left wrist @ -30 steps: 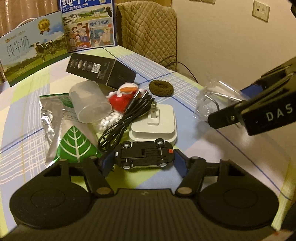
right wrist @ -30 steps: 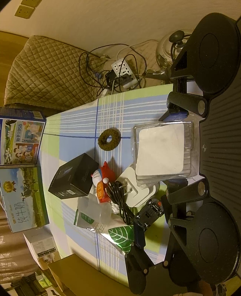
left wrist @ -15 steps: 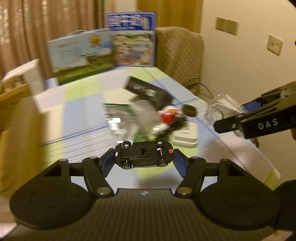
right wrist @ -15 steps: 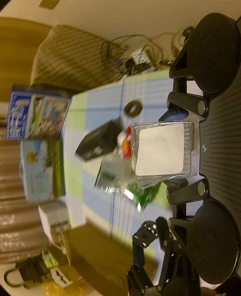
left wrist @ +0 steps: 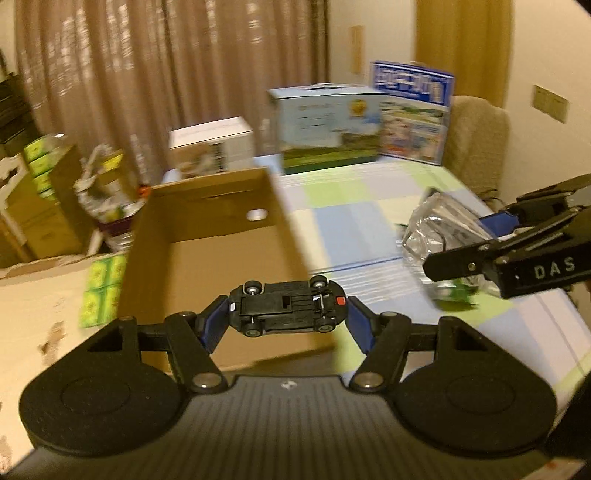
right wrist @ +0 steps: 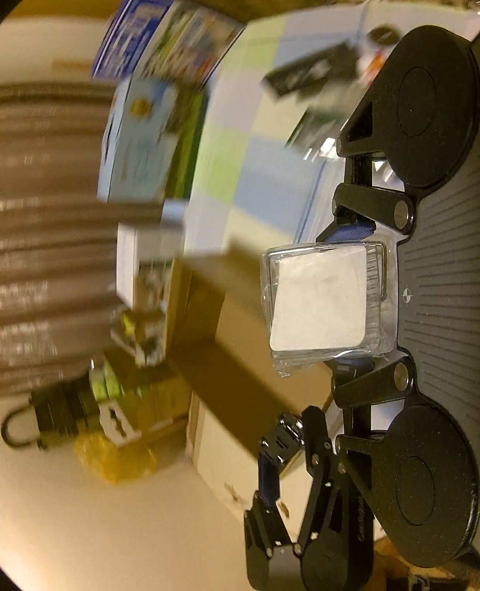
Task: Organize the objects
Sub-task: 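Grasp the black toy car with the left gripper and lift it, then drop the toy car and clear packet into the cardboard box with both grippers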
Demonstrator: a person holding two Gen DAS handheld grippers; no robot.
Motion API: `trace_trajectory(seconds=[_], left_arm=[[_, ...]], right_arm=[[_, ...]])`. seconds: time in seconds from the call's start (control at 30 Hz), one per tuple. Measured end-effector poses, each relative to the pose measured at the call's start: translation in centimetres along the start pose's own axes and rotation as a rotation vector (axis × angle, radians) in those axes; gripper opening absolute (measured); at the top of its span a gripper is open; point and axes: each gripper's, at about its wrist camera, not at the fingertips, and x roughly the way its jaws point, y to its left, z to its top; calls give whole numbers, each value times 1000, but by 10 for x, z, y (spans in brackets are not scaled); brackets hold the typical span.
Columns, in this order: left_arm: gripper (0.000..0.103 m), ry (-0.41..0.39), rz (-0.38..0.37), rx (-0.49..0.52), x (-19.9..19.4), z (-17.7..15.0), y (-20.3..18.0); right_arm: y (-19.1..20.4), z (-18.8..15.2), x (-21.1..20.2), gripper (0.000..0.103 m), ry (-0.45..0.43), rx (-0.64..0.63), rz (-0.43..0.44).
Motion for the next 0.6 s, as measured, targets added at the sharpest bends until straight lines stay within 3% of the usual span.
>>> trace_trajectory(seconds=[0.23, 0.6], left_arm=[[63, 34, 51, -15, 20, 2, 77], [64, 72, 3, -12, 61, -8, 95]], right_arm=[[48, 29, 65, 53, 46, -83, 32], [38, 29, 120, 53, 106, -91, 0]])
